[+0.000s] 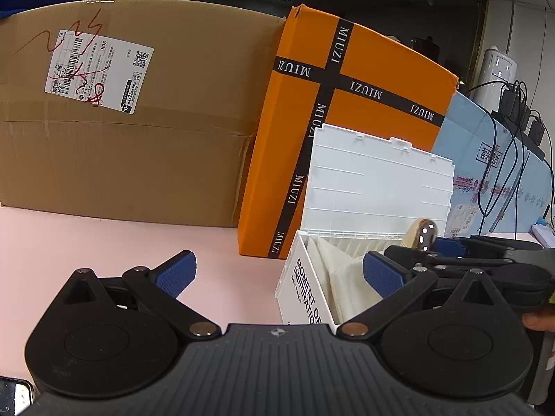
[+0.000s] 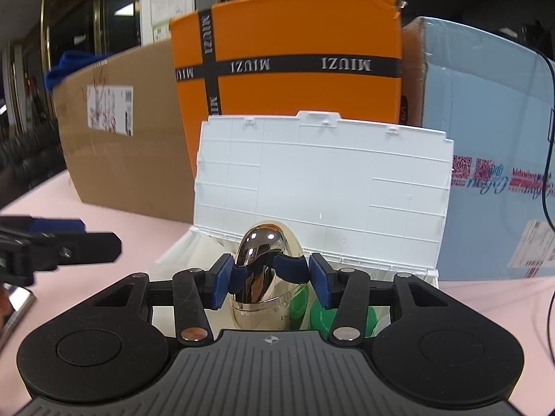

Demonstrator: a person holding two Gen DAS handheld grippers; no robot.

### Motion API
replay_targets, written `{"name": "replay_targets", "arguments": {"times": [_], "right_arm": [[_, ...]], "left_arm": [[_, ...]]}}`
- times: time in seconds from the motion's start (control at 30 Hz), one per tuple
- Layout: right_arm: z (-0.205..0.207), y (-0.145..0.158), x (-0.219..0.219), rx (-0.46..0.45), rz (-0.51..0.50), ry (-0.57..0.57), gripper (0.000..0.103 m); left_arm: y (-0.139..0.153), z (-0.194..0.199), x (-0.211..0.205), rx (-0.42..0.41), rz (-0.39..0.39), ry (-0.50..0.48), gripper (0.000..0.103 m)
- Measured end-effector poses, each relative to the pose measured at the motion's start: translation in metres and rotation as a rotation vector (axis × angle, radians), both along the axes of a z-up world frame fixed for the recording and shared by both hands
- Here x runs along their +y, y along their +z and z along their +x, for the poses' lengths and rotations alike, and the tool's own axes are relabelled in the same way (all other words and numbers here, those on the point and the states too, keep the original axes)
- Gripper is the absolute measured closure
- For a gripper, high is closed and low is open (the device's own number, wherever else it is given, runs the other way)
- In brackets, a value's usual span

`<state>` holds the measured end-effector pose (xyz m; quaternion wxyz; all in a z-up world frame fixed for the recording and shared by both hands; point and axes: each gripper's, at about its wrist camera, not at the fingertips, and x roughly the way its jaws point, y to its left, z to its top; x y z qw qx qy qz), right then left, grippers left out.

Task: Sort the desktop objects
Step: 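Carry the gold egg into the white box and open the right gripper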

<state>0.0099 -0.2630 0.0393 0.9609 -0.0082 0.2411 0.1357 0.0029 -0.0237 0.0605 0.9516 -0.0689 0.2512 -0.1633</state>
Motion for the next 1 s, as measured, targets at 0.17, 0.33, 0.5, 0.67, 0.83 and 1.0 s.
{"name": "replay_targets", "arguments": {"times": [0.17,0.33,0.5,0.67,0.83,1.0], "right_arm": [[0.015,-0.008,0.013,0.045,-0.055,0.028,0.058],[0.022,-0.015,0.019,0.087,-0.058,0.056,0.058],[0.017,-0.013,0.015,0.088,-0.036,0.074,0.053],[0.004,-0.003,0.004,0.049,-0.011,0.063,0.050],[-0.003,0.000,-0.006,0.015,-0.040,0.006,0.049],[0.003,-0.010,-0.005,0.048,-0.074,0.009,0.049]], "left_arm": [[0.000,0.001,0.002,0.003,-0.005,0.007,0.000],[-0.001,0.003,0.003,0.009,-0.006,0.007,0.000],[-0.002,0.004,0.002,0.014,-0.003,0.006,0.000],[-0.002,0.005,0.003,0.016,-0.001,0.009,0.000],[-0.004,0.005,0.003,0.020,0.001,0.013,0.000],[-0.004,0.005,0.002,0.020,0.003,0.010,0.000]]}}
